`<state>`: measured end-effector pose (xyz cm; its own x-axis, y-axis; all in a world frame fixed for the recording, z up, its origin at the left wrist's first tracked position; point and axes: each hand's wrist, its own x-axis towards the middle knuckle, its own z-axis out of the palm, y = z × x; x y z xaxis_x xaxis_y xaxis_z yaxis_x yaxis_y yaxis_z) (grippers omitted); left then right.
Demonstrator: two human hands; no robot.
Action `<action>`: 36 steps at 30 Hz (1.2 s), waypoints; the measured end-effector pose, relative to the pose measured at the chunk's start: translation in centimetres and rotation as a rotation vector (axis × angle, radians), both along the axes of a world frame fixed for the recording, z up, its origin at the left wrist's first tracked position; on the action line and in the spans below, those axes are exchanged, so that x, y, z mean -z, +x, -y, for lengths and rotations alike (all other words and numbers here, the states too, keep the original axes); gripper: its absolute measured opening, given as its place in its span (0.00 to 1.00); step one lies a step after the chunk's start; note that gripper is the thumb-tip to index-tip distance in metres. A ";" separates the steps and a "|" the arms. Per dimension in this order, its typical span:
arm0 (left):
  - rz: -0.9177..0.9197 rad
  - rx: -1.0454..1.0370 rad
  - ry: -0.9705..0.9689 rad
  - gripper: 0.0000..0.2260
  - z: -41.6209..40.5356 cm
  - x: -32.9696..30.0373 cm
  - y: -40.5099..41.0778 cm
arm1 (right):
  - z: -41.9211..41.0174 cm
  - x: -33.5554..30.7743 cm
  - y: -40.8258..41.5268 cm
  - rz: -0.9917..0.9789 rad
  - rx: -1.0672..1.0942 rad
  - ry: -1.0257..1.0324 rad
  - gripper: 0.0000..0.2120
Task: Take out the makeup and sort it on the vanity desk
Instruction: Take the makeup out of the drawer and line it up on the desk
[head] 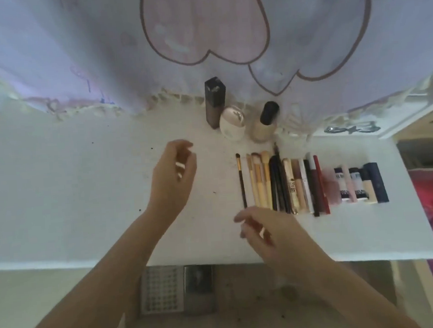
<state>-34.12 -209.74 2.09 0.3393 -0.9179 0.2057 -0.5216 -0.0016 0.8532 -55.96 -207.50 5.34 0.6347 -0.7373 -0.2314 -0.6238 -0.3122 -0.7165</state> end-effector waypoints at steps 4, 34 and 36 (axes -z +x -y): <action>0.178 0.193 0.142 0.04 -14.7 2.3 -1.6 | -7.2 8.5 -3.3 -0.366 -0.283 0.137 0.16; -0.206 0.329 0.682 0.08 -17.1 2.1 1.0 | -7.9 8.2 -4.4 -0.129 0.003 0.230 0.10; -0.294 0.246 0.602 0.07 -14.7 -0.5 2.2 | -5.4 4.6 -3.5 0.081 0.127 0.268 0.07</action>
<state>-31.92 -195.04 2.61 0.0712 -0.9004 -0.4293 -0.3161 -0.4286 0.8464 -59.48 -202.11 0.76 0.5661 -0.7312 -0.3806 -0.5831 -0.0288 -0.8119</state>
